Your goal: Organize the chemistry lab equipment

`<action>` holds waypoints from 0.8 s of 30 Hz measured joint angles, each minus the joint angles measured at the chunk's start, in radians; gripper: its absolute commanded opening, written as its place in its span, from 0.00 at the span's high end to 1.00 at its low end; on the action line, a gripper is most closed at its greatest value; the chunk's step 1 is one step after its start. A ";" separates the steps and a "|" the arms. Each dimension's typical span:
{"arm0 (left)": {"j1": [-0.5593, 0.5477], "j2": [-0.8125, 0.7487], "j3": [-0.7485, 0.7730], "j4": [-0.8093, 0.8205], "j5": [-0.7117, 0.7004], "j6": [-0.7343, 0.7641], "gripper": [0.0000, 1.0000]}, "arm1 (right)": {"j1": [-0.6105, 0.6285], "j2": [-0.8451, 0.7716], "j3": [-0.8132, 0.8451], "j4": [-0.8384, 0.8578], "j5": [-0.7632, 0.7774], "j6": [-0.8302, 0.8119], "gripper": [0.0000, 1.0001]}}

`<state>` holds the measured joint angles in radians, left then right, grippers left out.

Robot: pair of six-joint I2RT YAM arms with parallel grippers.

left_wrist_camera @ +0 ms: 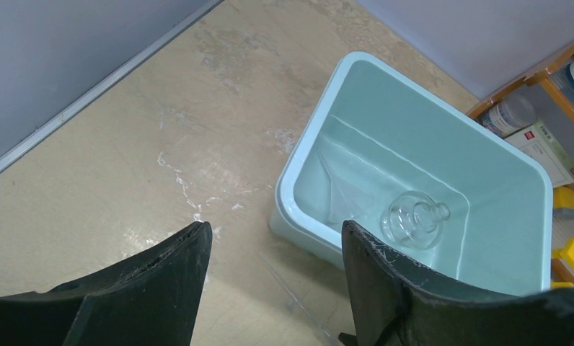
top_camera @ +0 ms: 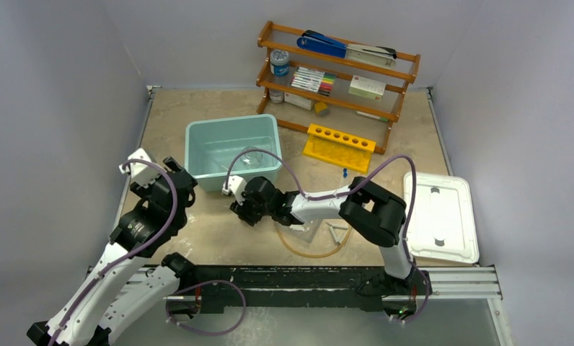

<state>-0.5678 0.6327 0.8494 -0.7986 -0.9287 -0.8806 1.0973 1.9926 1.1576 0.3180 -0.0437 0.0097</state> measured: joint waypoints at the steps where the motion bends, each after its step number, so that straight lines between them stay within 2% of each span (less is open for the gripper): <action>1: 0.000 -0.002 0.000 -0.003 -0.003 0.000 0.35 | 0.007 0.005 0.000 0.000 0.002 -0.002 0.60; 3: 0.000 -0.005 0.000 -0.009 -0.010 0.000 0.35 | 0.018 0.013 0.000 0.000 0.011 -0.002 0.65; 7: 0.000 -0.006 0.000 -0.012 -0.019 0.000 0.35 | 0.035 0.018 0.002 -0.002 0.043 -0.006 0.94; 9: 0.000 -0.006 0.000 -0.012 -0.021 0.000 0.35 | 0.039 0.018 0.007 -0.013 0.060 -0.007 1.00; 18: 0.000 -0.019 0.000 -0.023 -0.031 0.000 0.35 | 0.046 -0.007 0.017 -0.068 0.095 -0.023 1.00; 24: 0.000 -0.032 0.000 -0.023 -0.050 0.002 0.38 | 0.048 -0.197 0.008 -0.168 0.015 -0.070 1.00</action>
<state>-0.5678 0.6003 0.8490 -0.8215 -0.9791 -0.8791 1.1454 1.7958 1.1656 0.1501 -0.0284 -0.0601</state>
